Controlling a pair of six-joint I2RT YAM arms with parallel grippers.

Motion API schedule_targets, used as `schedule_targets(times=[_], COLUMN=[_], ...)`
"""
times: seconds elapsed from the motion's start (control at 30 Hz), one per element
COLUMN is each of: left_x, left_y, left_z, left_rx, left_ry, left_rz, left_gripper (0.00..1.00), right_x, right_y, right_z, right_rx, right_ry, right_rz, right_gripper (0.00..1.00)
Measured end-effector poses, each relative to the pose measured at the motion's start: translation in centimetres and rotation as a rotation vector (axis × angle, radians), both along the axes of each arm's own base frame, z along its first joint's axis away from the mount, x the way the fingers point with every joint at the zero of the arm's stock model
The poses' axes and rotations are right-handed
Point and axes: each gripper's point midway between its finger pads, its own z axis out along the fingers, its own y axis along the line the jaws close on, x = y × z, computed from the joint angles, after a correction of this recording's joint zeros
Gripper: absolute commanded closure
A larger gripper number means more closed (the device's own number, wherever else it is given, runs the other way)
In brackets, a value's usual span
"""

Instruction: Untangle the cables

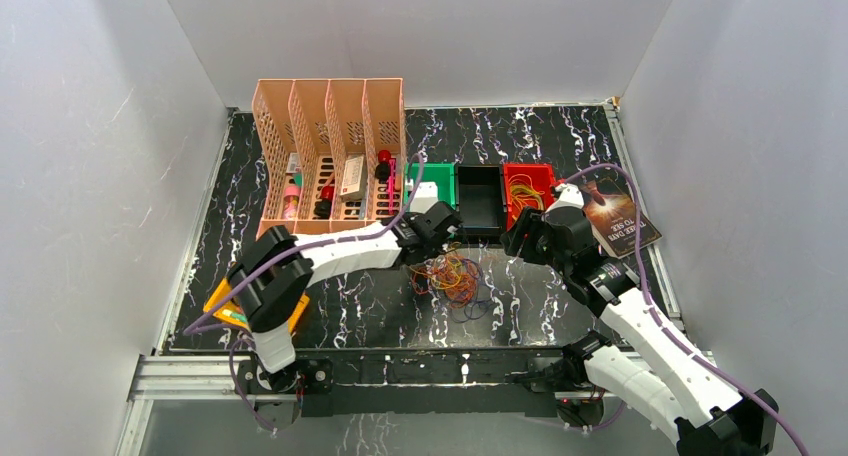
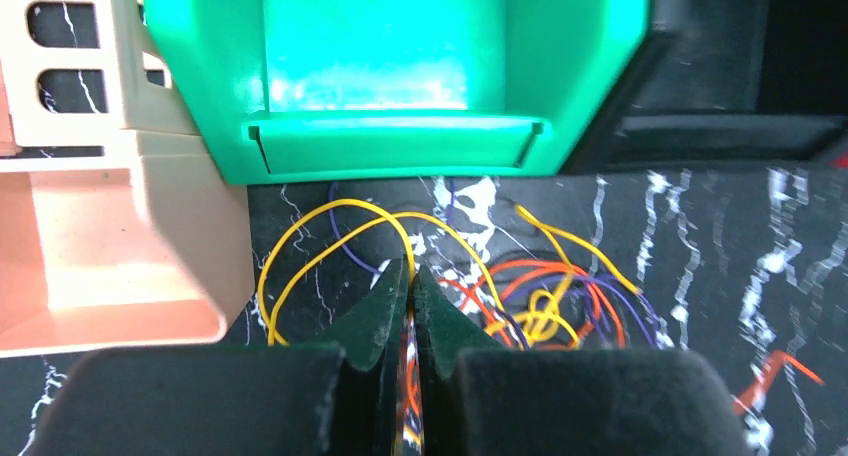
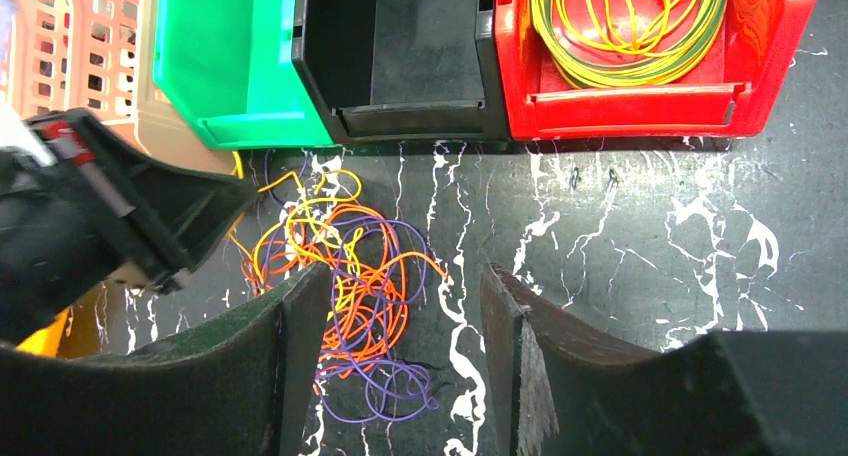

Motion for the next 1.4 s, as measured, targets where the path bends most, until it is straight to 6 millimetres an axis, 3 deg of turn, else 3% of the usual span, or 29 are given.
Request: schedule_targets(times=[0.43, 0.7, 1.0, 1.2, 1.4], left_x=[-2.3, -3.9, -5.3, -5.7, -6.1], left_y=[-1.4, -1.6, -2.0, -1.9, -2.2], left_z=[11.1, 17.3, 22.3, 24.2, 25.5], left_rx=[-0.247, -0.322, -0.375, -0.393, -0.419], left_ry=[-0.163, -0.267, -0.333, -0.362, -0.371], left_rz=[-0.289, -0.451, -0.566, -0.597, -0.622], left_gripper=[1.00, 1.00, 1.00, 1.00, 1.00], right_x=[0.5, 0.6, -0.8, -1.8, -1.3], right_y=[0.6, 3.6, 8.4, 10.2, 11.8], right_z=[0.9, 2.7, 4.5, 4.6, 4.4], right_rx=[0.005, 0.066, 0.169, 0.231, 0.278], right_ry=[-0.051, -0.176, -0.301, -0.369, -0.404], right_rz=[0.036, 0.230, 0.543, 0.678, 0.744], right_gripper=[0.31, 0.27, 0.18, 0.15, 0.15])
